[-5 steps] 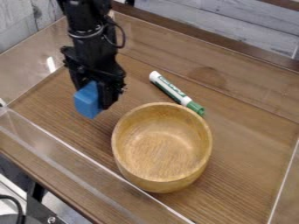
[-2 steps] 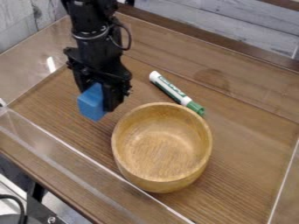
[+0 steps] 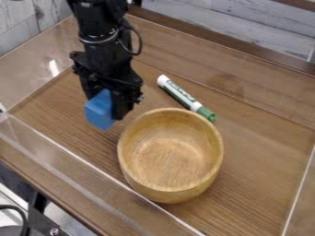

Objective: Put the blue block in the brown bowl

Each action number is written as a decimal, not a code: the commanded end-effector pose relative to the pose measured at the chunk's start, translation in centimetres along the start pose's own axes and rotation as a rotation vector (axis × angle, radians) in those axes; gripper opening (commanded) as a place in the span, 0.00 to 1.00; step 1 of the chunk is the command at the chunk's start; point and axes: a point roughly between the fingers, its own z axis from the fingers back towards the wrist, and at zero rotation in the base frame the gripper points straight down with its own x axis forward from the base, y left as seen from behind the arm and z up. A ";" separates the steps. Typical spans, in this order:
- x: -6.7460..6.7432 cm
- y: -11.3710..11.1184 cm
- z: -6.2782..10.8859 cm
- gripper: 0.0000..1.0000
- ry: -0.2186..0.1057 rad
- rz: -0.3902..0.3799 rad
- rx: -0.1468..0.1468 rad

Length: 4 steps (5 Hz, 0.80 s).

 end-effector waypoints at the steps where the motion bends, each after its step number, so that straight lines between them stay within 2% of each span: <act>1: 0.6 -0.2 1.3 0.00 -0.057 0.003 0.017; 4: 0.5 -0.8 1.3 0.00 -0.064 0.015 0.015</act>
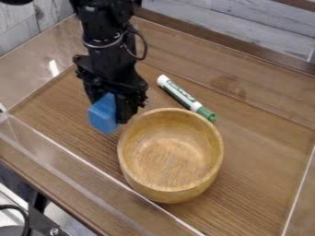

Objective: Put the blue block in the brown bowl

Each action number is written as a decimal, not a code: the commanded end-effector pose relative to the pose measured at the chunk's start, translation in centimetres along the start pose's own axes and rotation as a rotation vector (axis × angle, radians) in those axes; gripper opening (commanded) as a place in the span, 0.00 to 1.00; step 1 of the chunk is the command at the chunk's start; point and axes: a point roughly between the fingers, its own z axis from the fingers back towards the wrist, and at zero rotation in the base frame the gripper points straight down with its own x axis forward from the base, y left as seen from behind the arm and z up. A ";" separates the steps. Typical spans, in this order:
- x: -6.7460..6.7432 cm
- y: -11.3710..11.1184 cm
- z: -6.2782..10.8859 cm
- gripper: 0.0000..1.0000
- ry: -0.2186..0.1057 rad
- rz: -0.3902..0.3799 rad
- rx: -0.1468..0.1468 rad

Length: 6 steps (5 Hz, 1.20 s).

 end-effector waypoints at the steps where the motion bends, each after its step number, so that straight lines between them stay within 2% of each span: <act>1: 0.7 -0.2 1.3 0.00 -0.052 0.003 0.010; 6: 0.6 -0.8 1.7 0.00 -0.063 0.019 0.000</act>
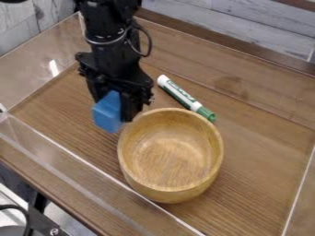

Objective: Put the blue block in the brown bowl

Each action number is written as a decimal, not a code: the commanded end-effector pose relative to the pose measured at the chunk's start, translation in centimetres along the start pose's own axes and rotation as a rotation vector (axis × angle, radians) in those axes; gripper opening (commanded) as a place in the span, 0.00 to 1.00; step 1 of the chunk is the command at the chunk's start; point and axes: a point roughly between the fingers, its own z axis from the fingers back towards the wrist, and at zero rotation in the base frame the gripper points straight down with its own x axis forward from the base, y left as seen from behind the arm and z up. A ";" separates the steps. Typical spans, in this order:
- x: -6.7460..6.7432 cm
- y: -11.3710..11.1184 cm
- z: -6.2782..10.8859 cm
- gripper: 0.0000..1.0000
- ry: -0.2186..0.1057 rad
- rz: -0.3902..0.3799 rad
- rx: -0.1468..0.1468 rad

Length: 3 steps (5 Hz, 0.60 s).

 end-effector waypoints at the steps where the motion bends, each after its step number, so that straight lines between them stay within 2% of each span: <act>1: 0.6 -0.1 1.3 0.00 -0.054 0.006 0.007; 3: 0.6 -0.4 1.5 0.00 -0.057 0.010 0.003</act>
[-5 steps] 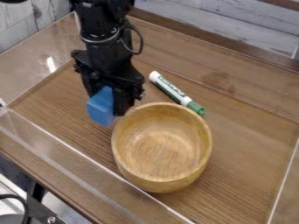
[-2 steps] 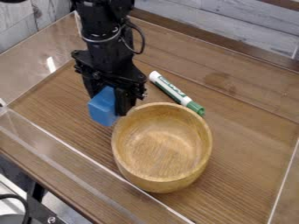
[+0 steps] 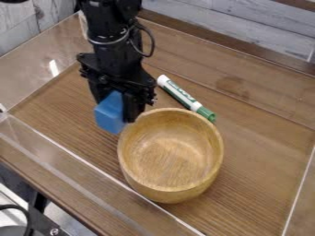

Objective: Put the blue block in the brown bowl

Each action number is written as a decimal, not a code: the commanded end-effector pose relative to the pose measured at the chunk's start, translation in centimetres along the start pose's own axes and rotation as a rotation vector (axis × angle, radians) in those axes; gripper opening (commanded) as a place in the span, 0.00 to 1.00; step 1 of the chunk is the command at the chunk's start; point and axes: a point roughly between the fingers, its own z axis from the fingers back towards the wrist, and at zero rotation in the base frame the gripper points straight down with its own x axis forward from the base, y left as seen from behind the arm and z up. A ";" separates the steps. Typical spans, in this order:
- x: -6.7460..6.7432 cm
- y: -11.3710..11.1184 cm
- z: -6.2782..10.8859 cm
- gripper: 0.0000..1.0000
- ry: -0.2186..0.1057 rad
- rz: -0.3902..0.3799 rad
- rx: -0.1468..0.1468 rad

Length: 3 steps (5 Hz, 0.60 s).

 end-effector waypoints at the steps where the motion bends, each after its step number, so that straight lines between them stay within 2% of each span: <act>1: 0.7 -0.2 1.1 0.00 -0.049 -0.006 0.004; 3: 0.7 -0.6 1.3 0.00 -0.052 -0.007 -0.001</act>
